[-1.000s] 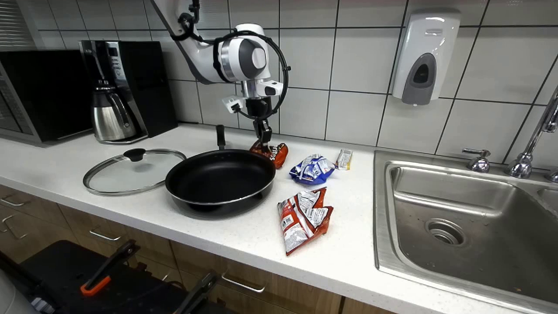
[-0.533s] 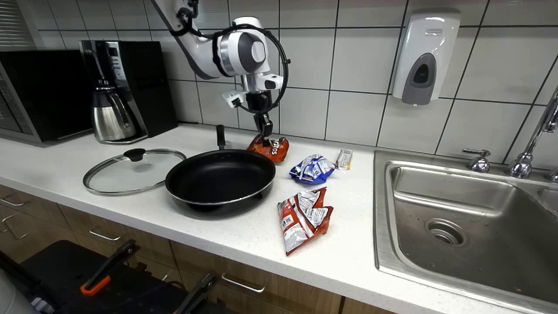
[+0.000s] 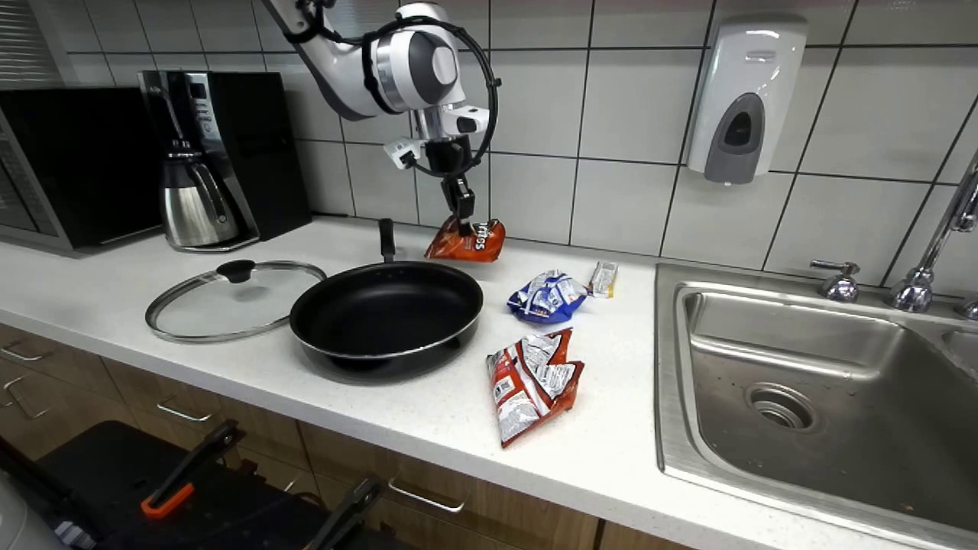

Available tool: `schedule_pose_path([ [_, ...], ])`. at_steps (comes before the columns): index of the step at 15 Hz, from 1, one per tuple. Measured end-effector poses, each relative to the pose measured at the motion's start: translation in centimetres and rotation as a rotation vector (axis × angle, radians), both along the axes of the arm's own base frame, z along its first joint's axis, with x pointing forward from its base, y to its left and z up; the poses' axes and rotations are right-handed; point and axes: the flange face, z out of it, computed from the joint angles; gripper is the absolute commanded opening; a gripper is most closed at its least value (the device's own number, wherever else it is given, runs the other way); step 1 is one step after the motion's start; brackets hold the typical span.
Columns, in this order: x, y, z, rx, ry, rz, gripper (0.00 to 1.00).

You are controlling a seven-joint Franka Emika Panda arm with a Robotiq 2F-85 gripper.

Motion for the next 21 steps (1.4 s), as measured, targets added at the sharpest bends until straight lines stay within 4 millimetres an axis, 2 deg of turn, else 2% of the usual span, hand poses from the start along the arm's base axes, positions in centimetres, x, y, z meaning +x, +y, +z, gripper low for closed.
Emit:
schedule_pose_path([
  [6, 0.0, 1.8, 2.3, -0.034, -0.041, 0.006, 0.0],
  [11, -0.9, 3.2, 3.4, -0.062, -0.058, 0.005, 0.0],
  [21, -5.5, 6.9, 4.6, -0.048, -0.067, -0.094, 0.0],
])
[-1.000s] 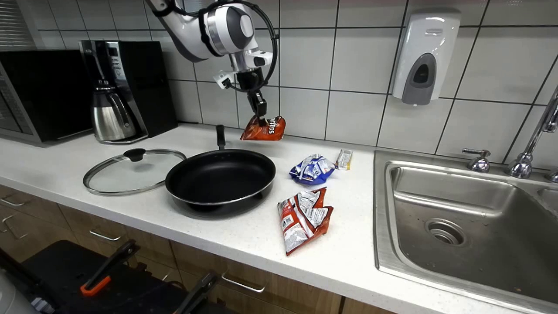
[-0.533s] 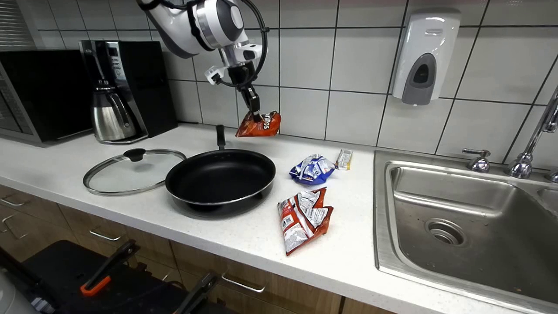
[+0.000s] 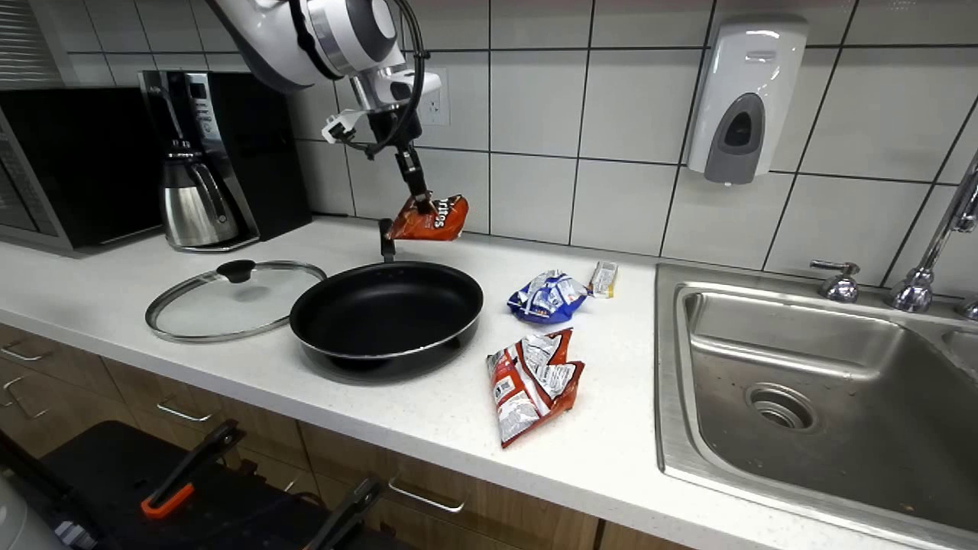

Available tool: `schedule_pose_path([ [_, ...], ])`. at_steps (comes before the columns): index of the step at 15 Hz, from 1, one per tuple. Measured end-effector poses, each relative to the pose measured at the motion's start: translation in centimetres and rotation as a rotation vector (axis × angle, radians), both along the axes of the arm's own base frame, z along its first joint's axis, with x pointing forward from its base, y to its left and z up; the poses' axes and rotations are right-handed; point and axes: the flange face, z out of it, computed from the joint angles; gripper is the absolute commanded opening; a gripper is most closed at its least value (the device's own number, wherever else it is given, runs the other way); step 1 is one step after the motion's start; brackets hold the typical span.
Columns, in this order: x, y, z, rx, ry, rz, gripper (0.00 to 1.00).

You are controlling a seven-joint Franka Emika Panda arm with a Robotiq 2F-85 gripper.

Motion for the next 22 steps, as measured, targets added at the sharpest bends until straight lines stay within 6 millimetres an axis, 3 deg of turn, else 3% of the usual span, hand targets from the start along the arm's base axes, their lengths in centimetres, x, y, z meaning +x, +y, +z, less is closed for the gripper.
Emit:
schedule_pose_path([
  [11, -6.5, 1.6, 0.0, 0.023, 0.048, -0.041, 0.0],
  [17, -9.8, 0.9, -1.1, 0.027, 0.103, -0.058, 0.0],
  [22, -10.8, -0.4, -2.6, 0.041, 0.142, -0.101, 0.0],
])
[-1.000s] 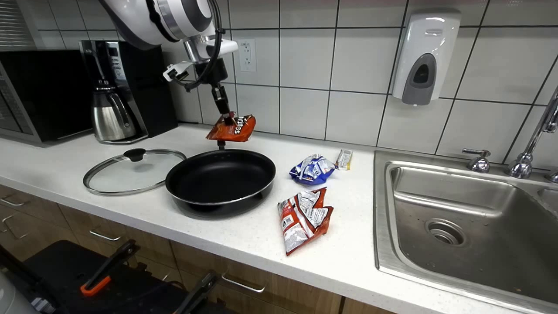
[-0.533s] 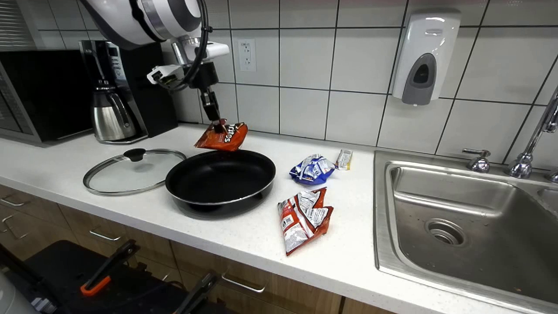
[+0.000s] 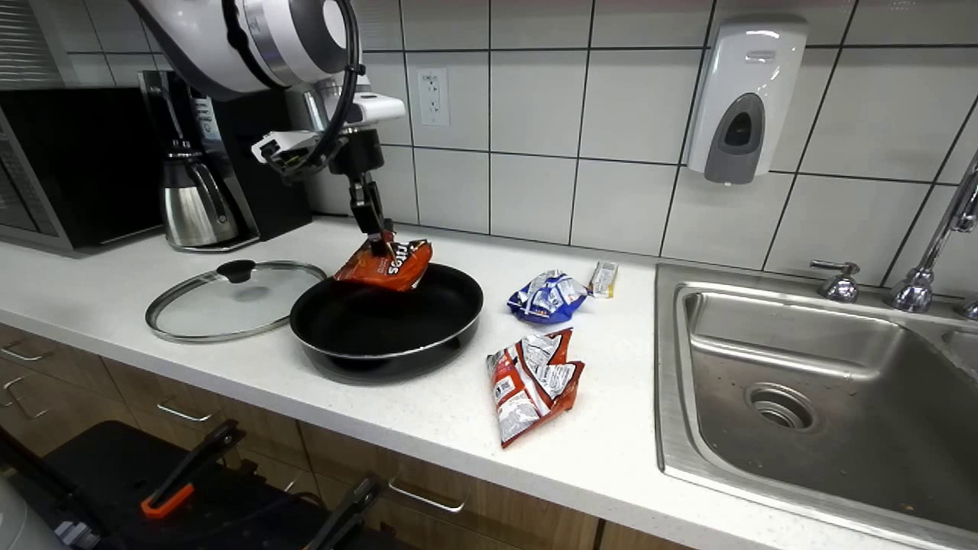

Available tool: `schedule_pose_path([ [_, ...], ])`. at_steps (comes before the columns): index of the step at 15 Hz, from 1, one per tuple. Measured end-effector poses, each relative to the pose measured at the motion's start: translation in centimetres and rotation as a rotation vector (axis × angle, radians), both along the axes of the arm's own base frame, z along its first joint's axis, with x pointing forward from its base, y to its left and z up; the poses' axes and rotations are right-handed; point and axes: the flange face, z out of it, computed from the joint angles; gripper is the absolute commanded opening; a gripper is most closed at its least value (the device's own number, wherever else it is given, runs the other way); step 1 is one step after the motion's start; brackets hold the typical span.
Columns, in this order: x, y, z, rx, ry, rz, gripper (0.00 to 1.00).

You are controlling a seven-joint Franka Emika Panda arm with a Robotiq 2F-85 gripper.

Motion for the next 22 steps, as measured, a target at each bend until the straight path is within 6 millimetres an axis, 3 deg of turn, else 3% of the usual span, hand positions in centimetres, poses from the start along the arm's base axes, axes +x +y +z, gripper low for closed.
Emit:
schedule_pose_path([
  [8, 1.0, -1.8, -2.8, 0.014, 0.061, 0.004, 0.0],
  [18, 6.1, -2.8, -6.5, 0.05, 0.104, 0.073, 0.0],
  [22, 7.1, -2.8, -7.5, 0.058, 0.123, 0.093, 0.0],
])
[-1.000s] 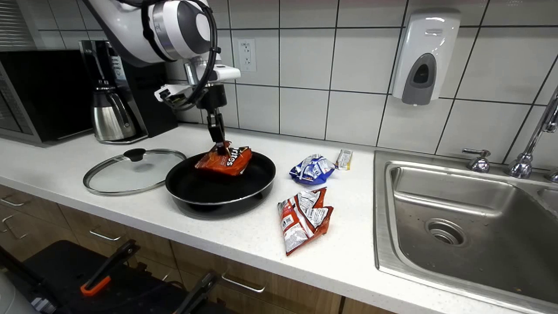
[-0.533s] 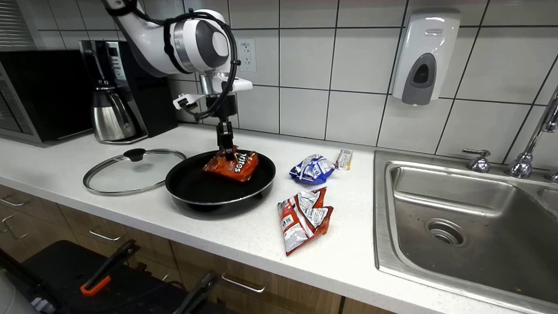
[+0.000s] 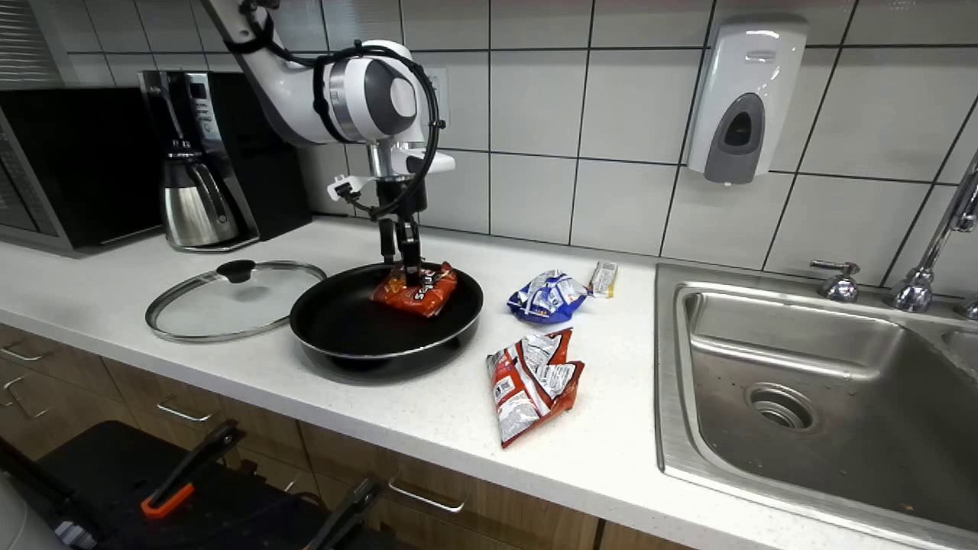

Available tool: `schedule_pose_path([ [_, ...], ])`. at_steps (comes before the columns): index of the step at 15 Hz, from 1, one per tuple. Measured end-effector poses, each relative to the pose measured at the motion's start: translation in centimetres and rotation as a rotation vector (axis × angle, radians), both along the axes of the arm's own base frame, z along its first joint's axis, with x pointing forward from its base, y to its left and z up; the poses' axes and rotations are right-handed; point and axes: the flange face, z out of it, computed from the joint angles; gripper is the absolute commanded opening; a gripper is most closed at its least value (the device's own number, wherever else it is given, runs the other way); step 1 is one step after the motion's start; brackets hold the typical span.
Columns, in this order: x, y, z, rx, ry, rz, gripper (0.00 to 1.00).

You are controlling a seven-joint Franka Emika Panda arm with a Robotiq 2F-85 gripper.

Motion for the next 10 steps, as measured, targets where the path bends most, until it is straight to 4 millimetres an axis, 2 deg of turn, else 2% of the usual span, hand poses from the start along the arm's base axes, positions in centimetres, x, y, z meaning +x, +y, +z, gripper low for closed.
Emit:
schedule_pose_path([
  [6, 0.17, 0.05, 0.11, 0.002, 0.016, 0.014, 0.0],
  [7, 0.18, 0.04, 0.13, 0.003, 0.019, 0.017, 0.26],
  [8, 0.19, 0.04, 0.15, 0.003, 0.021, 0.018, 0.28],
  [10, 0.18, 0.06, 0.17, 0.003, 0.024, 0.02, 0.42],
])
